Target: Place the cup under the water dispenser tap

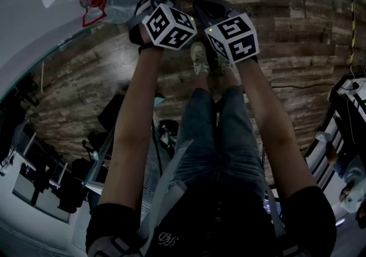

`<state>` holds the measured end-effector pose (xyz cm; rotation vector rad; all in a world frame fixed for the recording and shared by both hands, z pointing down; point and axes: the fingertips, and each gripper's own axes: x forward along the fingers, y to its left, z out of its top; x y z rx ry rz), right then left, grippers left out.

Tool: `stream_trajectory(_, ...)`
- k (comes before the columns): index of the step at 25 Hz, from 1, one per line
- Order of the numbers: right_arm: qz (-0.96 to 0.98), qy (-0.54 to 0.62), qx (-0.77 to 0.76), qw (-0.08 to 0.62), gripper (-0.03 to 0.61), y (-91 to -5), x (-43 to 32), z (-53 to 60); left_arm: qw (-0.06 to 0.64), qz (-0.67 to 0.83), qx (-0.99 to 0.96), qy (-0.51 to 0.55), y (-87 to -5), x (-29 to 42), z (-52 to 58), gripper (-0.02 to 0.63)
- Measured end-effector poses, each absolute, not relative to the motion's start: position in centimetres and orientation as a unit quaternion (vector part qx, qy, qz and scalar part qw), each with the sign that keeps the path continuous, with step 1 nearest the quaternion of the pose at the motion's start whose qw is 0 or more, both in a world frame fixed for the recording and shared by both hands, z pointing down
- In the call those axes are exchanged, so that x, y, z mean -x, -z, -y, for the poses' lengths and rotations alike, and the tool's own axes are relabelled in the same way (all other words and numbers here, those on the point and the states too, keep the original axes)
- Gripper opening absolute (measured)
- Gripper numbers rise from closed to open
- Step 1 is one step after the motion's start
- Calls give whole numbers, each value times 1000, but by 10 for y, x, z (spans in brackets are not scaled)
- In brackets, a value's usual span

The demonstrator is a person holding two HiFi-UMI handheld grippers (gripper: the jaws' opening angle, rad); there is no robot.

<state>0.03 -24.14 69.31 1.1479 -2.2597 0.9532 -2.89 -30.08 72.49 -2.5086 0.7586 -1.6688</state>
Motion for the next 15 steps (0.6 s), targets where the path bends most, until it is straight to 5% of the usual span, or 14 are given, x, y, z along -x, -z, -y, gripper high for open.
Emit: stream_trajectory(15,813,-350,-415,210,0,-689,-8,236,23,-279,797,535,-714,35,307,179)
